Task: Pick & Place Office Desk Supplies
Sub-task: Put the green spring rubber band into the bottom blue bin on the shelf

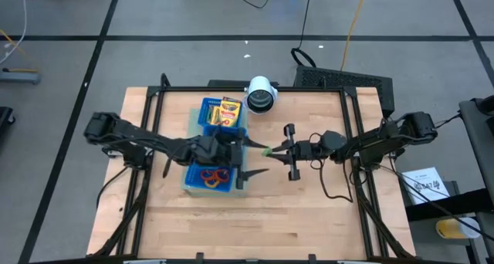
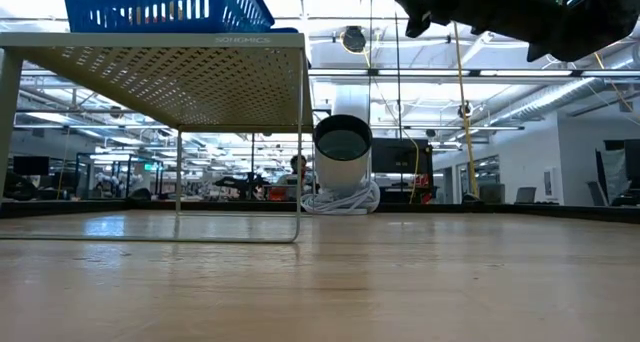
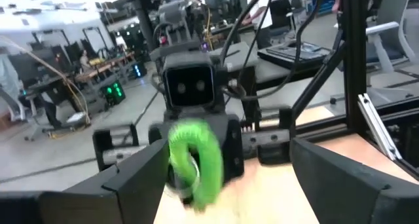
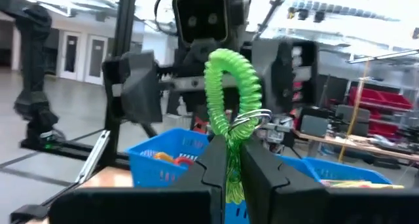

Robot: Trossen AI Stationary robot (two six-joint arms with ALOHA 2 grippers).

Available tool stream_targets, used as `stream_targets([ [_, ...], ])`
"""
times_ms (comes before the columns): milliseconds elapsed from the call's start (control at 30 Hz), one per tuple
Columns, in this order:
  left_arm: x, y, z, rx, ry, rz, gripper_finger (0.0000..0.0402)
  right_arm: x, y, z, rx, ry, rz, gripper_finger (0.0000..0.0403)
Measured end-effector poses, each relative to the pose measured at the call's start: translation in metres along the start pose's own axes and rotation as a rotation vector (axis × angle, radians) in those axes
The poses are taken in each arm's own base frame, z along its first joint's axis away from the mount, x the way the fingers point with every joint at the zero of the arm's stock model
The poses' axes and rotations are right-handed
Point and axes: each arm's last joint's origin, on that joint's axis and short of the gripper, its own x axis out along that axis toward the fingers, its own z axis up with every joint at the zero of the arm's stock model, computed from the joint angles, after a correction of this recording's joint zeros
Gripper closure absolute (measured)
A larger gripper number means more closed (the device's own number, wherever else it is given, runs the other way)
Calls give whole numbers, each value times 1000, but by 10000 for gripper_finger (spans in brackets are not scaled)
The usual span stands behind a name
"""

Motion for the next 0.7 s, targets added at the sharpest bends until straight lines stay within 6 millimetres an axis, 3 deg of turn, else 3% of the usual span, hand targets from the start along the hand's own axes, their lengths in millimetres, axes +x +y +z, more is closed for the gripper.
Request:
stream_targets([
  [300,4,10,0,-15,4,47,133,0,2,-1,1,0,52,387],
  [700,5,16,-4,-69,16,4,308,0,2,-3,0,22,55,387],
])
